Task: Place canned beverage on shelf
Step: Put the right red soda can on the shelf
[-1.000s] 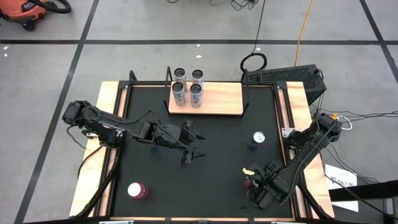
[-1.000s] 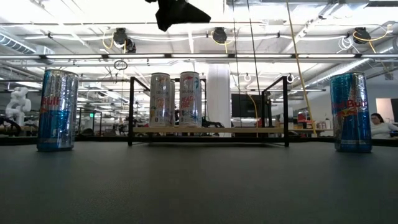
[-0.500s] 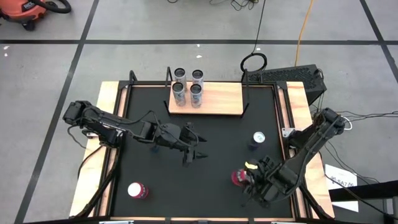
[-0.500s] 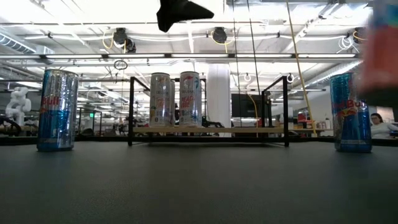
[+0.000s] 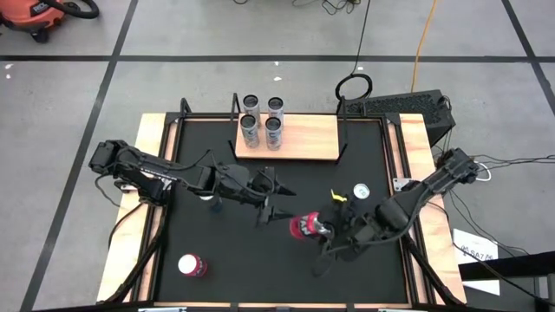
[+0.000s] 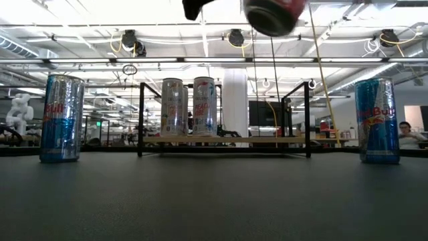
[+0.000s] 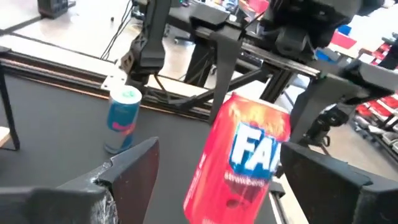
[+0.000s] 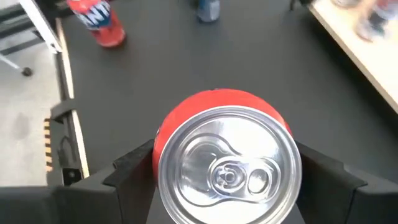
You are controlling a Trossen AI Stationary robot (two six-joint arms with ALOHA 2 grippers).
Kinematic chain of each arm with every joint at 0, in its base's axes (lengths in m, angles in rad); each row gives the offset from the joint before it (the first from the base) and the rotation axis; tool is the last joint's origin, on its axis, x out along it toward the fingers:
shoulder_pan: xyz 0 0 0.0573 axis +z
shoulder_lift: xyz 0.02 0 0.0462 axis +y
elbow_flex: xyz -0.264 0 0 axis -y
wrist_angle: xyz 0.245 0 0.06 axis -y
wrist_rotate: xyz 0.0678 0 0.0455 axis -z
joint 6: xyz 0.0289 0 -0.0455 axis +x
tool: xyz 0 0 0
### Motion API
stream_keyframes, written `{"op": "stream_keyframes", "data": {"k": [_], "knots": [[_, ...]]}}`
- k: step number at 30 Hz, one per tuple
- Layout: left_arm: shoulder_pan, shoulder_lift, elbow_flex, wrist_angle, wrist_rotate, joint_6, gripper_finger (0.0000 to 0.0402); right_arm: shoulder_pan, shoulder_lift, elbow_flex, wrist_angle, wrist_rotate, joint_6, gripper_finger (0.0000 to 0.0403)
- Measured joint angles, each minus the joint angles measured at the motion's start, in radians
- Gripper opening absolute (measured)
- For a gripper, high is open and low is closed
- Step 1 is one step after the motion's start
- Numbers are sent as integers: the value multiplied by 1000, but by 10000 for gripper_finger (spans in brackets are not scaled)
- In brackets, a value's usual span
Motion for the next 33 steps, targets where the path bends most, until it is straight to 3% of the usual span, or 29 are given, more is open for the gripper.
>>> {"op": "stream_keyframes", "data": {"k": [5,18,27,33], "knots": [[2,0,0,-10,73,-6,334,-56,0,0,75,-58,-118,288],[8,-1,1,-186,286,-83,334,-105,1,0,293,-88,-468,288],[47,-1,1,-177,479,-115,334,-156,1,0,324,-153,-568,288],[85,-1,0,-172,505,-179,334,-165,1,1,317,-157,-581,288]]}}
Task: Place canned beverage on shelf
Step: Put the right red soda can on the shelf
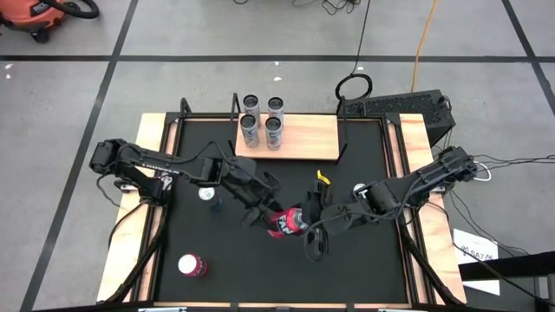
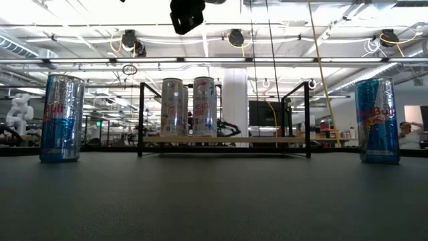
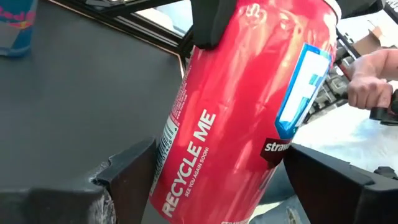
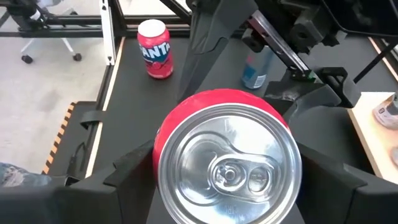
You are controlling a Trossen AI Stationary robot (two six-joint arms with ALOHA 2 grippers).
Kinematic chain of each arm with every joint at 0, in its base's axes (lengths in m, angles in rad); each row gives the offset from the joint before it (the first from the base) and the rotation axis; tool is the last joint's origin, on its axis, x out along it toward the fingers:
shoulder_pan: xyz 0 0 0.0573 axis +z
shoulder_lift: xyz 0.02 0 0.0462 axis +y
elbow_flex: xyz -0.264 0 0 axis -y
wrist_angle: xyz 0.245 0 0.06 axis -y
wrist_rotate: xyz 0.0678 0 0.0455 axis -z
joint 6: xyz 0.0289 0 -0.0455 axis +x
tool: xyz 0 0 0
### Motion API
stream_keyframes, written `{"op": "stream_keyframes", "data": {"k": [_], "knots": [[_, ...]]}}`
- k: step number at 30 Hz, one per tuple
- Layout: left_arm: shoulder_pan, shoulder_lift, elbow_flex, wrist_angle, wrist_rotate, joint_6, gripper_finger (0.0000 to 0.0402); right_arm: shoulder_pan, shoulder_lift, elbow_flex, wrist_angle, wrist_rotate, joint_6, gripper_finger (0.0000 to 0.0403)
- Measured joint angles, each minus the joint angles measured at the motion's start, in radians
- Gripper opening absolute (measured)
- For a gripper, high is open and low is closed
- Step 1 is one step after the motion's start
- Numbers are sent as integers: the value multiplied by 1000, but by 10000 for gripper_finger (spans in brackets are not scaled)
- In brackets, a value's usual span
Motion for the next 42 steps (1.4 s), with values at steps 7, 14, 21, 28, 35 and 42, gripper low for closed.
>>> {"op": "stream_keyframes", "data": {"k": [7,14,21,28,35,42], "knots": [[13,-20,-1,-12,-4,14,338,-2,-1,2,-6,7,-6,288],[40,-38,-1,-22,6,13,392,-37,-7,2,-14,6,-28,288],[52,-38,0,4,6,45,394,-89,-28,2,-17,-36,-71,288],[54,-38,0,10,47,66,393,-126,-29,1,20,-86,-126,288],[72,-38,0,75,181,-10,393,-149,-29,25,67,-132,-211,288],[108,-36,1,236,274,-98,393,-185,-33,72,93,-146,-239,288]]}}
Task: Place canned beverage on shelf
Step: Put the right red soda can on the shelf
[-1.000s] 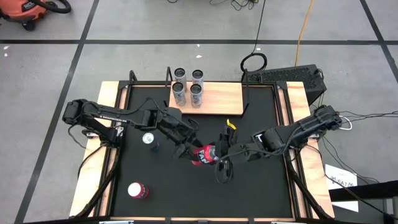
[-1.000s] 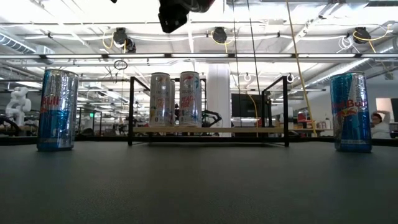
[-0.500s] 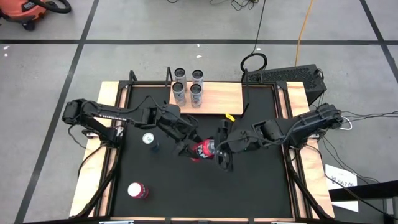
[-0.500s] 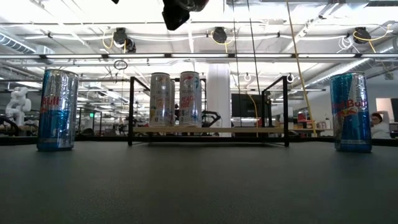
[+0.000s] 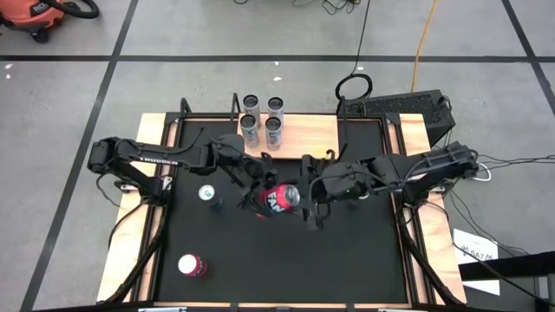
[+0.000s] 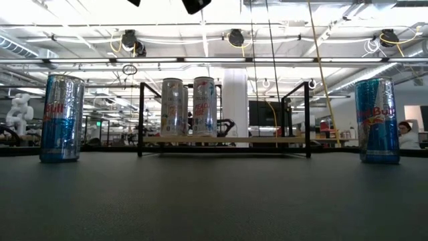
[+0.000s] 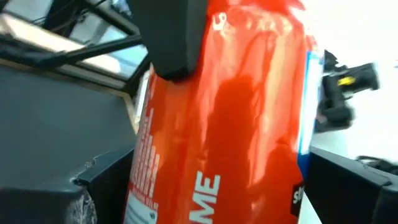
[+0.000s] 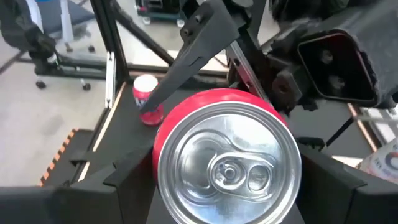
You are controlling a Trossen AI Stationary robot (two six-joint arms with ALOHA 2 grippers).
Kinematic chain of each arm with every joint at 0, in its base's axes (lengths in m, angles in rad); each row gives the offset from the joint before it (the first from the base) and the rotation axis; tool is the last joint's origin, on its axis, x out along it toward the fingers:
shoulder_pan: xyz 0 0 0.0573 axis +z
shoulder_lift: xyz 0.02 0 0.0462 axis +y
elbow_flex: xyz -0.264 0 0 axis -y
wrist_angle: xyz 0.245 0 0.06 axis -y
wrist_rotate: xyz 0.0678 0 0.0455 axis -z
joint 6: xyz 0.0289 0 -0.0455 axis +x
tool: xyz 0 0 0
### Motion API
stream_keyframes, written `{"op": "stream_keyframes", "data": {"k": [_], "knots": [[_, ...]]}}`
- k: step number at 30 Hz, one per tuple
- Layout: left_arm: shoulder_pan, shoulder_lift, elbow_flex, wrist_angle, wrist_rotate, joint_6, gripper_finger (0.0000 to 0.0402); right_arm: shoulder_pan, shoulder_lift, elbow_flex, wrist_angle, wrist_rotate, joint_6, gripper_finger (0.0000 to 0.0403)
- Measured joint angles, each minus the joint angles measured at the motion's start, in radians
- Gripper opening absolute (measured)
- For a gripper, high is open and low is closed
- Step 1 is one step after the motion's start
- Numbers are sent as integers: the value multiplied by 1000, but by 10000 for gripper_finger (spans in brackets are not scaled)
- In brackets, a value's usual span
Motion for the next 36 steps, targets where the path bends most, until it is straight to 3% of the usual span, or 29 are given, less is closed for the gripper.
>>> {"op": "stream_keyframes", "data": {"k": [14,26,36], "knots": [[31,0,0,64,67,-34,390,-25,-17,27,-14,-19,-28,288],[76,-2,1,-19,47,60,288,-28,-27,27,-25,-3,-16,288],[81,-1,-2,-27,-38,249,287,-27,-28,27,-55,19,-6,305]]}}
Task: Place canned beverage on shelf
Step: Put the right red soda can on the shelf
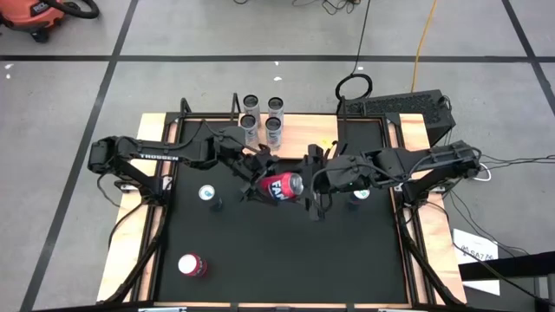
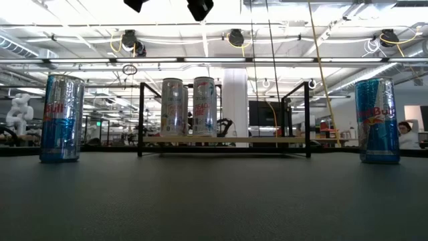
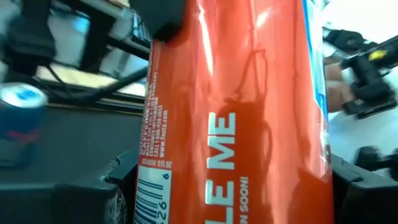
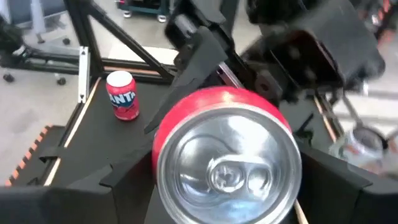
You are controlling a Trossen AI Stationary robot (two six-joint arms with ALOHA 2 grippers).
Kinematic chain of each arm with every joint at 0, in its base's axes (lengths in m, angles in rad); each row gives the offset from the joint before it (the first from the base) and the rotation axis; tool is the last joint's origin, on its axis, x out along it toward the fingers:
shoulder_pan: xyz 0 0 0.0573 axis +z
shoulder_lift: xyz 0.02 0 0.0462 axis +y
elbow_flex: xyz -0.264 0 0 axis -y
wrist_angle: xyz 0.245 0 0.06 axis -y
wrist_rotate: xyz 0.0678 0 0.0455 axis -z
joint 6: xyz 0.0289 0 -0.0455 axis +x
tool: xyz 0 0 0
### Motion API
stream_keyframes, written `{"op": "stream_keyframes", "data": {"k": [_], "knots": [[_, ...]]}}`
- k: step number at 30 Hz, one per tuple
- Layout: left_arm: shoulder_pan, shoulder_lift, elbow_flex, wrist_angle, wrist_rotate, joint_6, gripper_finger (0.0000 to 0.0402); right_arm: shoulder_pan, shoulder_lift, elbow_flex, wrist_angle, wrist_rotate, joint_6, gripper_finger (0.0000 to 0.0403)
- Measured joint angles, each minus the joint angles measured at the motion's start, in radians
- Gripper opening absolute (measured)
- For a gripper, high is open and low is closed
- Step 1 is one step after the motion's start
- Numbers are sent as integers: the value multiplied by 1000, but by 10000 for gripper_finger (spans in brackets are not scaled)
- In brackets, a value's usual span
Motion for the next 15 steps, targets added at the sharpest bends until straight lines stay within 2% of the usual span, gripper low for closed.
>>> {"op": "stream_keyframes", "data": {"k": [4,7,12,15], "knots": [[1,0,0,11,-102,120,285,-6,-3,0,-9,67,130,337],[3,1,0,4,-170,165,284,-21,-13,0,-23,66,205,354],[6,1,0,6,-221,201,283,-37,-52,0,-47,57,355,363],[5,1,0,8,-287,249,283,-49,-86,0,-70,56,489,363]]}}
